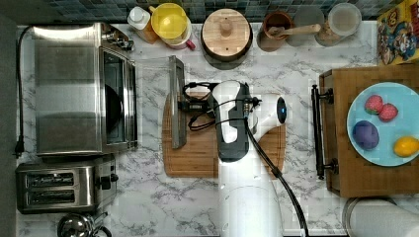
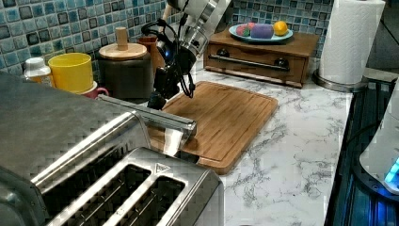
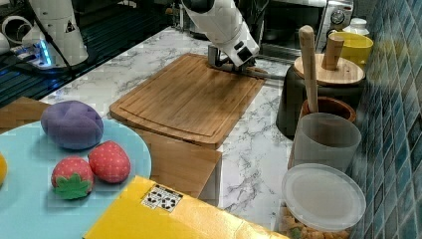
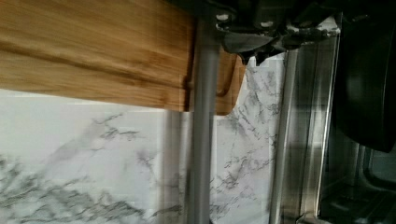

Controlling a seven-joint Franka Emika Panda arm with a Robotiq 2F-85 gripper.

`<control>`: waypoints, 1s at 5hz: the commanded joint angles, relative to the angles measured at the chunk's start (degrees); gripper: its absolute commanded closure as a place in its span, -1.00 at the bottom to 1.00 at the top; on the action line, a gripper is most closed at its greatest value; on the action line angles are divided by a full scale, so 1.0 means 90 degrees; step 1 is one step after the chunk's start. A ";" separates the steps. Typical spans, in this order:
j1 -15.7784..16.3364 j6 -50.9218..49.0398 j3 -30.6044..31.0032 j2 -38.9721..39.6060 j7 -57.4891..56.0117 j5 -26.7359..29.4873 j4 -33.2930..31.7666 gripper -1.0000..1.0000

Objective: Close the oven.

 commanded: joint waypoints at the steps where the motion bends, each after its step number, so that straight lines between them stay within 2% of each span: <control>1: 0.0222 -0.0144 0.0056 0.0178 0.1147 -0.0460 0.0987 1.00; 2: 0.0095 -0.0595 0.0222 0.0095 0.1174 -0.0408 0.1050 1.00; 3: 0.0175 -0.0826 0.0252 -0.0165 0.1290 -0.0465 0.1000 1.00; 5: 0.0585 -0.1183 0.0410 -0.0660 0.1466 -0.0960 0.0984 1.00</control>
